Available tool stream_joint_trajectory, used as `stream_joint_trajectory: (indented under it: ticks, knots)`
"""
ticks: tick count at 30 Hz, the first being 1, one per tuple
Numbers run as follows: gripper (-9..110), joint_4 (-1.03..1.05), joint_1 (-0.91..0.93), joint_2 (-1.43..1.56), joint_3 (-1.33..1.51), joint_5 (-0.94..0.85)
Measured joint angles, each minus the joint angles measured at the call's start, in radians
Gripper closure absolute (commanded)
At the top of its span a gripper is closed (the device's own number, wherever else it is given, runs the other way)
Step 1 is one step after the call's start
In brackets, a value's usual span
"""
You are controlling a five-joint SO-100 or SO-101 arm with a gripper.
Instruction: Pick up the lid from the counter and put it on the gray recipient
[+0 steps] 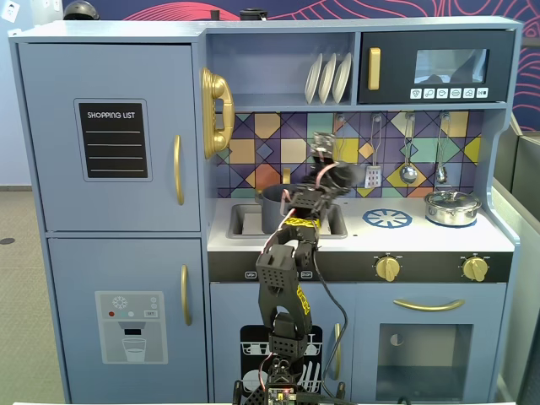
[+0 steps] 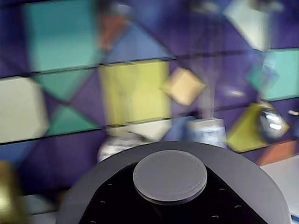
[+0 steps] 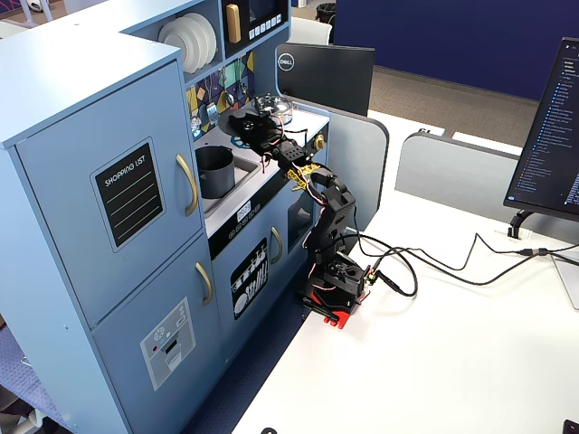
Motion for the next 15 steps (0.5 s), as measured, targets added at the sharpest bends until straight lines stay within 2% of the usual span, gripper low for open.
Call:
stream_joint_trajectory:
  ticks: [6,15]
  knots:
    - [102,0.080,-0.117,0.072,-0.002,-0.015]
    - [102,0.086,-0.239,0.143,0.097,-0.032]
